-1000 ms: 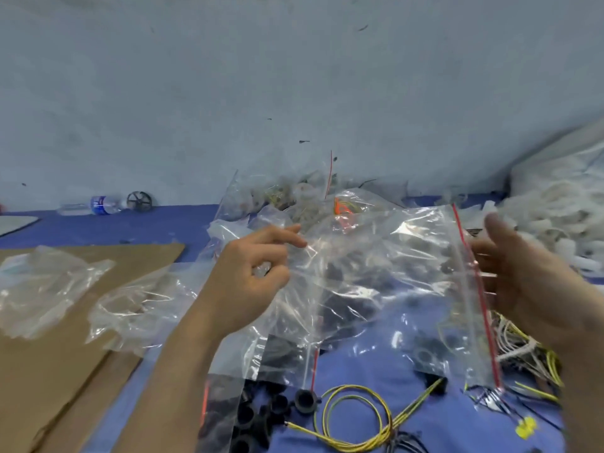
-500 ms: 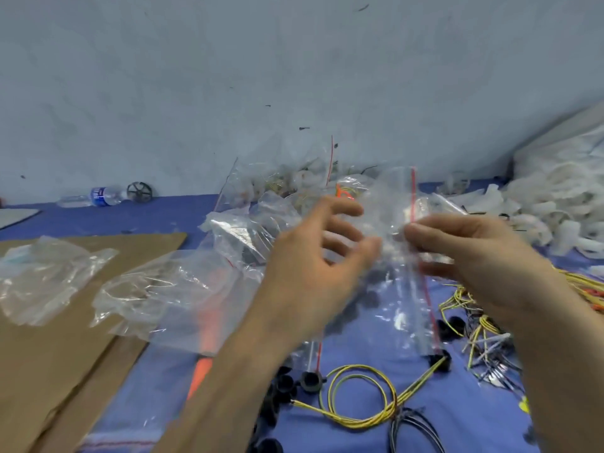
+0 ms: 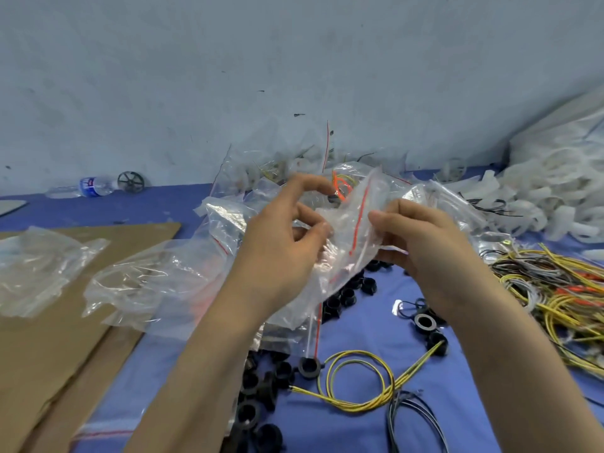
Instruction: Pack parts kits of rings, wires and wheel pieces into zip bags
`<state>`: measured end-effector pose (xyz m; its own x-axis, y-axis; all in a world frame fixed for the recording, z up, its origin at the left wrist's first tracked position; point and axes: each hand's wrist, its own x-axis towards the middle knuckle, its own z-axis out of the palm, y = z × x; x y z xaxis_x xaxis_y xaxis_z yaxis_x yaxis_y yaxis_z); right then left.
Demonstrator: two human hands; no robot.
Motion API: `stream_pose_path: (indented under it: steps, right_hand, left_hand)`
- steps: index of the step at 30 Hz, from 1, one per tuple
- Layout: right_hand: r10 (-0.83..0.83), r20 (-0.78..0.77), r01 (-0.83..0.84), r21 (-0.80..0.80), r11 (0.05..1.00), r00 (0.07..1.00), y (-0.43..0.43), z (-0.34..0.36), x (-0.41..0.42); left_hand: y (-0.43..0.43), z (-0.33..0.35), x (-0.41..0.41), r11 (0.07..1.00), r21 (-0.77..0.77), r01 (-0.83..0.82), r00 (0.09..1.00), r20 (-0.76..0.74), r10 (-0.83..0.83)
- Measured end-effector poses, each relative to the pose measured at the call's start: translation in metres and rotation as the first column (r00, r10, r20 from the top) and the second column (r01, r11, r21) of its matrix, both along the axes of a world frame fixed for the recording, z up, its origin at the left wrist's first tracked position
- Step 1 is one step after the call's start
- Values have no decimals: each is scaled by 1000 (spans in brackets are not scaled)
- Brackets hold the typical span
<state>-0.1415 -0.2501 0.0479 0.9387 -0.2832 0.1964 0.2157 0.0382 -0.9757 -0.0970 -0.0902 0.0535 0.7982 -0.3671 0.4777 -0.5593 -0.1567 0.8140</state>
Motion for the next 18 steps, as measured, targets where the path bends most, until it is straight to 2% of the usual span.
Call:
stream_pose_path:
  steps: [2,5,8,11,15,18]
  right_hand:
    - [14,9,-15,37,999,1000,-4,1,0]
    - [-31,17,31,-13,999,999,-6,1,-1]
    - [-94,64,100,-112,989,994,-5,-2,0]
    - [-36,75,49,-170,984,997,2,-6,2]
    - [74,21,-68,-207,976,997,4,-8,3]
    - [68,-14,-69,-232,970,998,0,-8,4]
  left_hand:
    - [4,1,4,1000,-2,-18,1000,0,18]
    - [11,4,6,1000,15,15,1000,-1,-15]
    - [14,8,2,974,207,95,984,129,-124]
    - [8,6,-5,888,442,126,932,253,-258]
    - [5,5,-7,849,520,89,906,313,-286]
    - [5,4,-6,829,551,94,884,338,-325]
